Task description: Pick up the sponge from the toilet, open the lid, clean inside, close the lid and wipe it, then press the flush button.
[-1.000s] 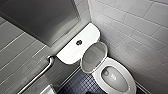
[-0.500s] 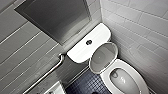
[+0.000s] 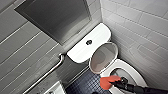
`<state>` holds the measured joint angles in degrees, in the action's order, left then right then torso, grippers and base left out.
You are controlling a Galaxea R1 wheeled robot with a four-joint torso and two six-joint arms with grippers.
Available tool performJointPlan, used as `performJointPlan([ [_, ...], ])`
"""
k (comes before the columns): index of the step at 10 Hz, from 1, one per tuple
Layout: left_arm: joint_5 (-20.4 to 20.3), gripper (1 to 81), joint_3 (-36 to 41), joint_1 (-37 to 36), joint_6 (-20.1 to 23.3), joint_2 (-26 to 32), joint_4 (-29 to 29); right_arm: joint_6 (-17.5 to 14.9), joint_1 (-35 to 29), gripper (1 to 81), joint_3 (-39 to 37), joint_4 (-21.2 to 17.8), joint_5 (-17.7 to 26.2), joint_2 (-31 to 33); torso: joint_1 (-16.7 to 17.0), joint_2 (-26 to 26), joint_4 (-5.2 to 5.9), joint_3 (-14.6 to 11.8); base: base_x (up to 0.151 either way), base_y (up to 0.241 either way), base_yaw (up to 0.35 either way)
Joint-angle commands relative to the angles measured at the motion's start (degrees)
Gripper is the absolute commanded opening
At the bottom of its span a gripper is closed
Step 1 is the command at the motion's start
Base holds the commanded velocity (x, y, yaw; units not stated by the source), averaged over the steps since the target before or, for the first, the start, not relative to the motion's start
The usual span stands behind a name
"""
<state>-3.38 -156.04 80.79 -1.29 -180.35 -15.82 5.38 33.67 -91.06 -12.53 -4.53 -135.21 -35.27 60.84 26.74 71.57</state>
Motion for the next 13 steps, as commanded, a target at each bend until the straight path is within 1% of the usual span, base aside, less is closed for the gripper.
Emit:
performJointPlan([
  [1,5.13,81.1,-0.67,2.32,0.41,1.39,0.18,2.79,-12.51,1.0,-3.75,-0.21,12.00,-2.89,0.00,0.00,0.00,0.00,0.000,0.000,0.000],
  [3,5.13,81.1,-0.67,2.32,0.41,1.39,0.27,3.85,-13.40,1.0,-6.12,-0.04,12.36,-5.00,0.00,0.00,0.02,0.00,0.000,0.000,0.000],
  [5,5.13,81.1,-0.67,2.32,0.41,1.39,0.27,3.94,-10.08,1.0,-9.28,-0.12,12.10,-7.82,0.00,0.00,0.02,0.00,0.000,0.000,0.000],
  [6,5.13,81.1,-0.67,2.32,0.41,1.39,0.27,4.82,-7.96,1.0,-11.67,-0.21,11.39,-9.58,0.00,0.00,0.02,0.00,0.000,0.000,0.000],
  [7,5.13,81.1,-0.67,2.32,0.41,1.39,0.26,7.17,-6.47,1.0,-14.64,-0.21,11.04,-11.50,0.00,0.00,0.02,0.00,0.000,0.000,0.000],
  [9,5.13,81.1,-0.67,2.32,0.41,1.39,0.27,12.90,-3.04,1.0,-16.06,-0.12,9.55,-13.45,0.00,0.00,0.02,0.00,0.000,0.000,0.000],
  [10,5.13,81.1,-0.58,2.32,0.41,1.39,0.27,14.40,-1.37,1.0,-17.03,-0.12,7.96,-13.89,0.00,0.00,0.02,0.00,0.000,0.000,0.000],
  [11,5.13,81.1,-0.67,2.32,0.41,1.39,0.27,14.75,-0.84,1.0,-16.94,-0.30,7.70,-13.45,0.00,0.00,0.02,0.00,0.000,0.000,0.000],
  [12,5.13,81.1,-0.58,2.32,0.41,1.39,0.27,15.45,-0.40,1.0,-15.63,-0.56,7.70,-12.22,0.00,0.00,0.02,0.00,0.000,0.000,0.000],
  [13,5.13,81.1,-0.58,2.32,0.41,1.39,0.27,15.45,0.30,1.0,-12.81,-0.48,7.52,-9.76,0.00,0.00,0.02,0.00,0.000,0.000,0.000],
])
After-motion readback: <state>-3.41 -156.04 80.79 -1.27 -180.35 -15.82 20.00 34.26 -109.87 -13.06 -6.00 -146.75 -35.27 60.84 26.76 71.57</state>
